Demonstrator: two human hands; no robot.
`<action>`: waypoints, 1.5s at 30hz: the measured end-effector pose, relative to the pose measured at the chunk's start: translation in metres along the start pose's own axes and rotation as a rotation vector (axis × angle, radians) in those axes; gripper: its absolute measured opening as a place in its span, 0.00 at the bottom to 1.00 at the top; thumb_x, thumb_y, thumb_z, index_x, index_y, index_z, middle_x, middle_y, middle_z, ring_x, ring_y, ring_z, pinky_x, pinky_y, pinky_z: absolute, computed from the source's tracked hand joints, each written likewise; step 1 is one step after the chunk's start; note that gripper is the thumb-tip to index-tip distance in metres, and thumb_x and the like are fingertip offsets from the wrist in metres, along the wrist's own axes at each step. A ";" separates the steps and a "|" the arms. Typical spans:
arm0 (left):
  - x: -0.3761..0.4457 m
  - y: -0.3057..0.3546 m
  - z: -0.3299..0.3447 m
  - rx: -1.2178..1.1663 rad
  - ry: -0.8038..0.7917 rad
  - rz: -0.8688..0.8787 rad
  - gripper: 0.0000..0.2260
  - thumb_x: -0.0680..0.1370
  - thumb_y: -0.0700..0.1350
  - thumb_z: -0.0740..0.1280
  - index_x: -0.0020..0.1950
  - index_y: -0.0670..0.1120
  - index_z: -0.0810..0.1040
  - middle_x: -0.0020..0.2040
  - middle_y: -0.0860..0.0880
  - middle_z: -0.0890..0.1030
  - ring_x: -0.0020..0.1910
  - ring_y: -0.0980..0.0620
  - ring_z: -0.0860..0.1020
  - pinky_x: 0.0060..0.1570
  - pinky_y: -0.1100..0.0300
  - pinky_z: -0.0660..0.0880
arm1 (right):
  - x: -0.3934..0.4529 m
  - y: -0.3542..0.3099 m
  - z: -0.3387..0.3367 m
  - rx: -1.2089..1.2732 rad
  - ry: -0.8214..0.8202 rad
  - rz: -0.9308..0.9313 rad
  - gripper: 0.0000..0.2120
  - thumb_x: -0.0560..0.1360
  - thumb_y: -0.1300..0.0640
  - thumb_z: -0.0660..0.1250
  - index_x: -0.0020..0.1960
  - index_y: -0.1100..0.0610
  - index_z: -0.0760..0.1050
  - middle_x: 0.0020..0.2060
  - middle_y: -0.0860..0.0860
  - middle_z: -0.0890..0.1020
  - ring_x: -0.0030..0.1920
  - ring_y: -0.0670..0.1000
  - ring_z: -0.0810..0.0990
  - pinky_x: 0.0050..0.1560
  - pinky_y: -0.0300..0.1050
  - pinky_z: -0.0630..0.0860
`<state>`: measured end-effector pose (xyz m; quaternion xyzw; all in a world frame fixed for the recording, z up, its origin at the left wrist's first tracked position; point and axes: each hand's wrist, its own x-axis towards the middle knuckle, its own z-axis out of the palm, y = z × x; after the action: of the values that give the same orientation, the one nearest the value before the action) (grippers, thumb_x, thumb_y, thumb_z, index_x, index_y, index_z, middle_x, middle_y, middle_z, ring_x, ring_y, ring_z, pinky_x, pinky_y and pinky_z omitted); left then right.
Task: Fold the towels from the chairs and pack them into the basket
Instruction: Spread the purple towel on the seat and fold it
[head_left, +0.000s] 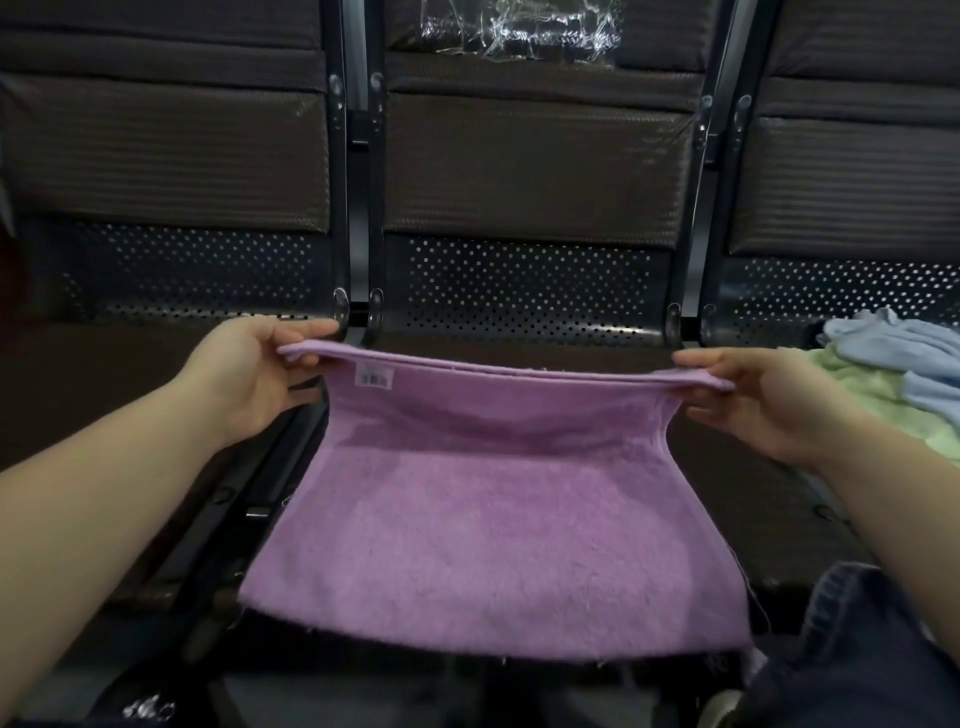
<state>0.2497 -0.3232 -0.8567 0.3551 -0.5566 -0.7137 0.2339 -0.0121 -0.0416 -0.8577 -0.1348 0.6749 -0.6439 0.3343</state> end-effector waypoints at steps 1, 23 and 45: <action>-0.005 -0.001 -0.003 0.044 -0.018 -0.006 0.18 0.62 0.40 0.57 0.47 0.42 0.80 0.30 0.47 0.76 0.41 0.48 0.79 0.65 0.45 0.67 | -0.007 0.000 -0.004 -0.051 -0.028 0.026 0.15 0.68 0.66 0.55 0.44 0.60 0.80 0.33 0.51 0.84 0.32 0.46 0.81 0.51 0.45 0.70; -0.070 -0.025 -0.022 1.333 -0.389 -0.398 0.11 0.69 0.50 0.71 0.49 0.49 0.84 0.41 0.51 0.84 0.44 0.52 0.81 0.49 0.57 0.73 | -0.080 0.007 0.001 -1.168 -0.331 0.535 0.16 0.62 0.53 0.76 0.48 0.59 0.84 0.35 0.55 0.83 0.37 0.51 0.80 0.47 0.44 0.73; 0.000 -0.090 0.074 1.653 -0.292 -0.298 0.47 0.69 0.77 0.49 0.77 0.54 0.35 0.76 0.44 0.31 0.75 0.38 0.35 0.72 0.36 0.42 | -0.003 0.068 0.087 -1.510 -0.210 0.427 0.46 0.71 0.25 0.51 0.77 0.47 0.34 0.76 0.56 0.35 0.76 0.63 0.43 0.75 0.60 0.49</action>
<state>0.1980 -0.2522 -0.9339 0.3859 -0.8706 -0.1401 -0.2710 0.0613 -0.0981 -0.9171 -0.2528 0.9056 0.0821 0.3305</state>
